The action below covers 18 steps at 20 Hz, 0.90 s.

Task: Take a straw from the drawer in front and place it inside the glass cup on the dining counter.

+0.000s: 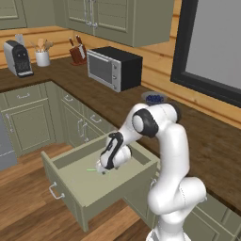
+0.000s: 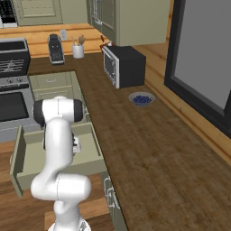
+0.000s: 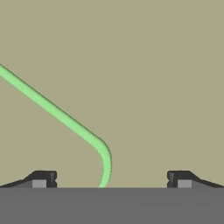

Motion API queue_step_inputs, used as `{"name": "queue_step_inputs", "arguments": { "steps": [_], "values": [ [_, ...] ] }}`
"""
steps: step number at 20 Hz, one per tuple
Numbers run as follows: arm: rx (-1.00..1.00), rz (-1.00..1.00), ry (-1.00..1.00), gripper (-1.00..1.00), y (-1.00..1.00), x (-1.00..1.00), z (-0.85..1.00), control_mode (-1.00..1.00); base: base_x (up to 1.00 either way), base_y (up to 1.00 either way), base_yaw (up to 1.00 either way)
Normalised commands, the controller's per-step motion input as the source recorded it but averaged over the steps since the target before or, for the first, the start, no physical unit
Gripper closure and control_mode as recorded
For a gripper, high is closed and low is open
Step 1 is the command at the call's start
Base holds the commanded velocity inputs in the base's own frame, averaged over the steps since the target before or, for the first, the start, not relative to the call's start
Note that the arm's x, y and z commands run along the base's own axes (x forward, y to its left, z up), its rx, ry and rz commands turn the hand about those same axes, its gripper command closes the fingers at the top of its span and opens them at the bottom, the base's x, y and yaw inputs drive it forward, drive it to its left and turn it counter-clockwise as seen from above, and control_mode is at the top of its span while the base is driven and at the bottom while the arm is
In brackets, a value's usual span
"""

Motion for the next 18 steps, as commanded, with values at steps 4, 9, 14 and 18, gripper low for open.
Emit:
{"name": "queue_step_inputs", "arguments": {
  "steps": [4,9,14,18],
  "values": [
    [-0.01,0.00,-0.01,-1.00,0.13,0.28,-0.16,-1.00,0.00,0.00,0.00],
    [-0.02,0.00,-0.01,-1.00,0.10,0.29,-0.24,-1.00,0.00,0.00,0.00],
    [-0.04,0.00,0.00,1.00,0.00,0.06,-0.40,-1.00,0.00,0.00,0.00],
    [-0.02,0.00,-0.04,1.00,0.00,0.00,-0.30,-1.00,0.00,0.00,0.00]
  ]
}}
